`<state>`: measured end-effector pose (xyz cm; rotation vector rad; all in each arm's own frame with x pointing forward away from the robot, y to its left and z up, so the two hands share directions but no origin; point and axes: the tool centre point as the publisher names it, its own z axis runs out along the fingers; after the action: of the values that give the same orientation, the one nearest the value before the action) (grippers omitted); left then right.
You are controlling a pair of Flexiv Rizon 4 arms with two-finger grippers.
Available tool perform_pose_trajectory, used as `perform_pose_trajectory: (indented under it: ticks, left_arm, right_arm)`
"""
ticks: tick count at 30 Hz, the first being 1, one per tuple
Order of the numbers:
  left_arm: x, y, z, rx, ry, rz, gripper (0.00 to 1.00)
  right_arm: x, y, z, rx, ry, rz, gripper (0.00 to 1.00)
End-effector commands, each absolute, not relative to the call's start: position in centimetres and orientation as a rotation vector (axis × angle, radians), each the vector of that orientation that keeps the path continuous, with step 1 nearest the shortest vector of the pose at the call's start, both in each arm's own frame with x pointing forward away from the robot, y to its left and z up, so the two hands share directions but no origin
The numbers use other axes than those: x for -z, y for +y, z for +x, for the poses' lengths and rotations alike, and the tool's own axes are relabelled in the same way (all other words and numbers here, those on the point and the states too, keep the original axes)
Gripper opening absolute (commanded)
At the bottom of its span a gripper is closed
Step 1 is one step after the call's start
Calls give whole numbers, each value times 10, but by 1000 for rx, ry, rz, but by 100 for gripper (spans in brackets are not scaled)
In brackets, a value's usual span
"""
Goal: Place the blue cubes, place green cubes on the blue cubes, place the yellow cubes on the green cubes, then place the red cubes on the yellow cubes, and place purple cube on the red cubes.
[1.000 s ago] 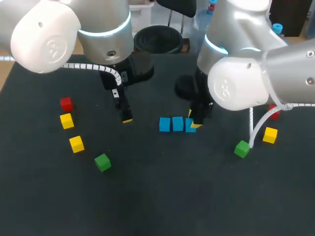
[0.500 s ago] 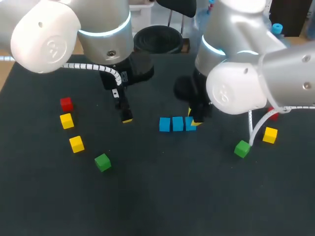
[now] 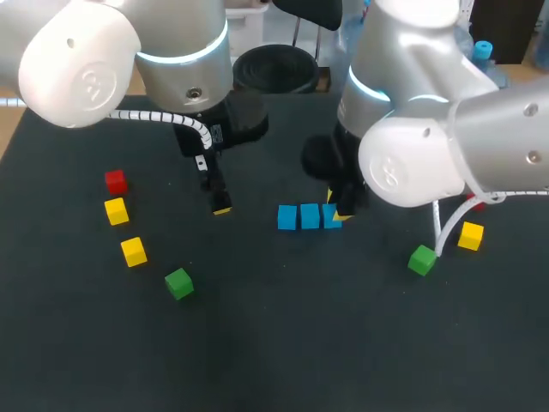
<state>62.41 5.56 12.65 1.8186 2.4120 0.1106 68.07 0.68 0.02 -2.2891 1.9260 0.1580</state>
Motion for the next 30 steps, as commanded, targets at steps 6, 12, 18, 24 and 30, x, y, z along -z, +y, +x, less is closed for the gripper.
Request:
perform_pose_trajectory:
  ticks: [6, 12, 18, 24, 30]
  left_arm:
    - [-126, 56, 624, -112, 2412, 1816, 100]
    - [-126, 56, 624, -112, 2412, 1816, 100]
    - [-126, 56, 624, -112, 2412, 1816, 100]
    - [-126, 56, 624, -112, 2412, 1816, 100]
    - [-126, 56, 624, -112, 2412, 1816, 100]
  right_arm:
    - [5, 6, 679, -143, 1937, -2281, 100]
    - [6, 6, 680, -139, 1945, -2270, 81]
    - [6, 6, 681, -139, 1950, -2262, 100]
    - [6, 5, 681, -151, 1966, -2251, 100]
    - [2, 0, 686, -187, 2064, -2125, 100]
